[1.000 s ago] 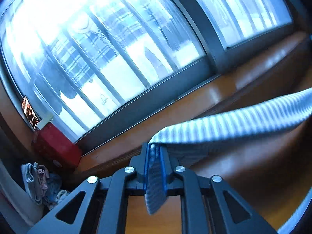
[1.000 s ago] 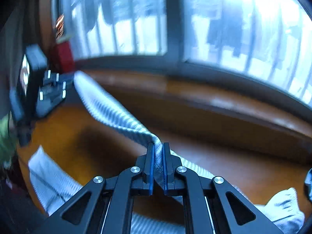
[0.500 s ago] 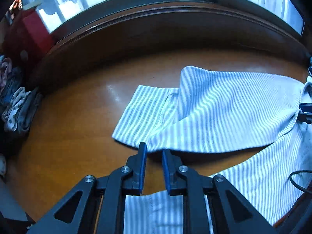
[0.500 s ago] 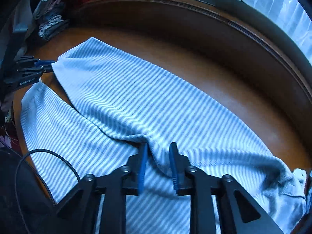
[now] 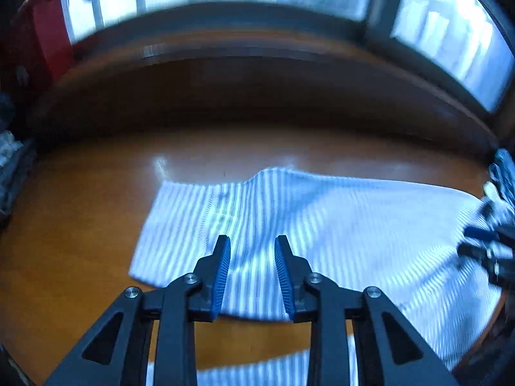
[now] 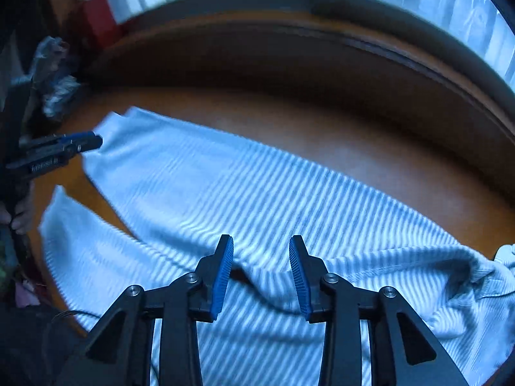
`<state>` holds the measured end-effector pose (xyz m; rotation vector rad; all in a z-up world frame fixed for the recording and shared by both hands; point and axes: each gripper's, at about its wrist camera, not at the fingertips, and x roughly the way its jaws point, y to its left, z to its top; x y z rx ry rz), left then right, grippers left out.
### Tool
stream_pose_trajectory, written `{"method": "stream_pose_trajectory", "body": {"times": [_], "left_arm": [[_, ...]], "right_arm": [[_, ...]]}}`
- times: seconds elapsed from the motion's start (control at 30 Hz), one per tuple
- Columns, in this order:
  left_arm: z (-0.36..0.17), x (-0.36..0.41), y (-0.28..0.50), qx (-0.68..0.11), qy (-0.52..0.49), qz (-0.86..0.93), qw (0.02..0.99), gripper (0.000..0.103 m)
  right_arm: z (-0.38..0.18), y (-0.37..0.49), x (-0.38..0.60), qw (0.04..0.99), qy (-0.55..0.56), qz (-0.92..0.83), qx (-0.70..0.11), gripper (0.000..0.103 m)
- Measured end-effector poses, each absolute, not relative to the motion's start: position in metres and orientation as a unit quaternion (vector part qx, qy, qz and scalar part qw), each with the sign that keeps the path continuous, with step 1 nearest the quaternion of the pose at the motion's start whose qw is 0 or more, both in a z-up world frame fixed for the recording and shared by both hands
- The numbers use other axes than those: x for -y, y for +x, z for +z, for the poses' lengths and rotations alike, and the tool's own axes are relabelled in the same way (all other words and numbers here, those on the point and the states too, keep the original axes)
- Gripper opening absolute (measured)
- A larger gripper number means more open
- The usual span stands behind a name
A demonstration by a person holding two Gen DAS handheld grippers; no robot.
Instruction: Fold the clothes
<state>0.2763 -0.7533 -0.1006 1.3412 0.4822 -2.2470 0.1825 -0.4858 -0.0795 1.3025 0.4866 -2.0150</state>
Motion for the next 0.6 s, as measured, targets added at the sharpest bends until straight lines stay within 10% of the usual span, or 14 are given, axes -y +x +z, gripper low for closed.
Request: {"method": "stream_pose_trajectory", "body": {"times": [0.6], "left_arm": [[-0.132, 0.814, 0.257, -0.148, 0.486, -0.79, 0.343, 0.036]], "right_arm": [[-0.097, 0.163, 0.591, 0.348, 0.47, -0.787, -0.198, 0.041]]}}
